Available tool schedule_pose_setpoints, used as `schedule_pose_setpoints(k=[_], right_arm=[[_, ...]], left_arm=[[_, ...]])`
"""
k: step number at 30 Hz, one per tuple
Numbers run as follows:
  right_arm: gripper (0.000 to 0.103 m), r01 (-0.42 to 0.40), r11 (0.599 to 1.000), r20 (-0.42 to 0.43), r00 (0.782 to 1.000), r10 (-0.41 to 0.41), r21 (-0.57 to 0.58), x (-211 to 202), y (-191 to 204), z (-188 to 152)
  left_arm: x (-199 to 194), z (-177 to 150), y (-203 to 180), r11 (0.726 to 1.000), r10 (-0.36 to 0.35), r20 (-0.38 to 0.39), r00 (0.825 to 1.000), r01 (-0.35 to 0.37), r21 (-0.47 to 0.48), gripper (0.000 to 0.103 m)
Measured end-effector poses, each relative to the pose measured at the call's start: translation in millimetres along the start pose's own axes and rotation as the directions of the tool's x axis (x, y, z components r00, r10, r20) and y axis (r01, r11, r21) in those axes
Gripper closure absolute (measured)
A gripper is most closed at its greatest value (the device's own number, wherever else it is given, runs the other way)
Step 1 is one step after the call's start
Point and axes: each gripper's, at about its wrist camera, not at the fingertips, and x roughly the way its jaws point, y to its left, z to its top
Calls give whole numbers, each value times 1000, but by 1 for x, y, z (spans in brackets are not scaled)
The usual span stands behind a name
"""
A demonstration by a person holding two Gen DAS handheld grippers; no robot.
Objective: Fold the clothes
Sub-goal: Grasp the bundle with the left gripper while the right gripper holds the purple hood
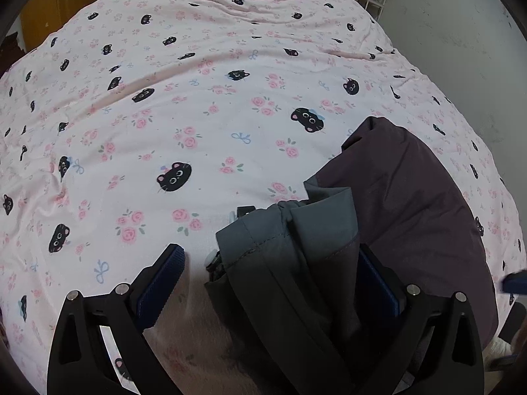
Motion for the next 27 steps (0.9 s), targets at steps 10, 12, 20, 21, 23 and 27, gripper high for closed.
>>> schedule_pose_setpoints(k=[10,12,20,21,23,27], right_arm=[[34,-24,999,-59,998,26,44,42,-20,-30],[33,-30,999,-54,998,33,45,41,-21,-32],[31,-45,998,-51,998,47,44,36,-21,-33],[31,-46,998,-55,997,48,36,35,-19,-33],[31,-41,999,-62,997,42,19,37,-16,-33],[31,-36,999,-77,996,35,-11,40,-12,-32]], left_arm=[[-56,-14,-11,1000,-7,65,998,9,-26,4],[-67,-21,-24,1000,8,73,997,-9,13,4],[-38,-70,-28,994,98,-11,995,-97,59,2],[-37,-73,-22,995,91,-9,996,-90,37,0],[-35,-79,-17,996,92,-10,996,-92,19,0],[-39,-86,-14,995,103,4,995,-103,17,0]])
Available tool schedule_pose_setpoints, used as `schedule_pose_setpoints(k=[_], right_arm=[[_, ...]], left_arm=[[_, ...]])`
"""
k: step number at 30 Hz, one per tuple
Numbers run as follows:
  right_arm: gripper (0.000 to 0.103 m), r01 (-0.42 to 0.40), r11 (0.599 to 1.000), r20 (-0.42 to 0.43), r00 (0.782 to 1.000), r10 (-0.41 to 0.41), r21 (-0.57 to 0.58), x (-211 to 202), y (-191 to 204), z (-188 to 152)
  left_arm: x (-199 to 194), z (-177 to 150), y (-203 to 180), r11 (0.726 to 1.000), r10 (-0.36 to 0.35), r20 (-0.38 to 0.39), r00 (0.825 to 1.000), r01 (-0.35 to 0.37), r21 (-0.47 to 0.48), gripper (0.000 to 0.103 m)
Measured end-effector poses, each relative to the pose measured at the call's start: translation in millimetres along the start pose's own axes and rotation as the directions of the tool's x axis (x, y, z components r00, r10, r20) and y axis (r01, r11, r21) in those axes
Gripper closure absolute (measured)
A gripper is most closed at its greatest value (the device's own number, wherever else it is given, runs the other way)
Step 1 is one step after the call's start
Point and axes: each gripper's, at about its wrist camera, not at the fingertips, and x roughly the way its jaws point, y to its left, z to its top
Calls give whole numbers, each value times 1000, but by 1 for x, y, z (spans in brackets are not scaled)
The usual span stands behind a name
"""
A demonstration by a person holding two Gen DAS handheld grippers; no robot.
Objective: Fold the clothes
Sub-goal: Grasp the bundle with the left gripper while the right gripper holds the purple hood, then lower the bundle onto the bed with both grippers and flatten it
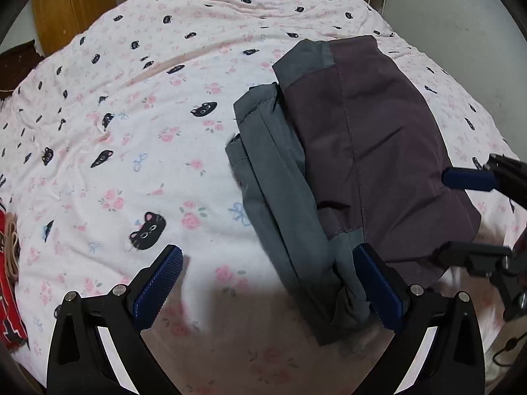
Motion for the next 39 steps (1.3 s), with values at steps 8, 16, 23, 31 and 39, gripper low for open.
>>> schedule_pose_setpoints(k=[8,16,23,31,39], right_arm=[[27,15,1000,-9,1000,-15,-19,3,-1,0],[23,18,999,-3,1000,-18,-34,5,-1,-1],[23,-3,999,-1,1000,3,-44,3,1,-3],[25,-135,989,121,984,127,58,-33,-25,28],[25,-119,989,117,987,108,87,-10,-56,75]], left_arm=[[-40,19,-3,999,21,93,995,-18,-39,3],[-25,72,-41,999,4,150,989,-11,48,3],[38,44,-24,999,5,7,1000,-5,-31,0],[42,34,-13,997,-36,18,999,37,-65,0],[39,32,-5,991,-65,36,997,69,-119,0]])
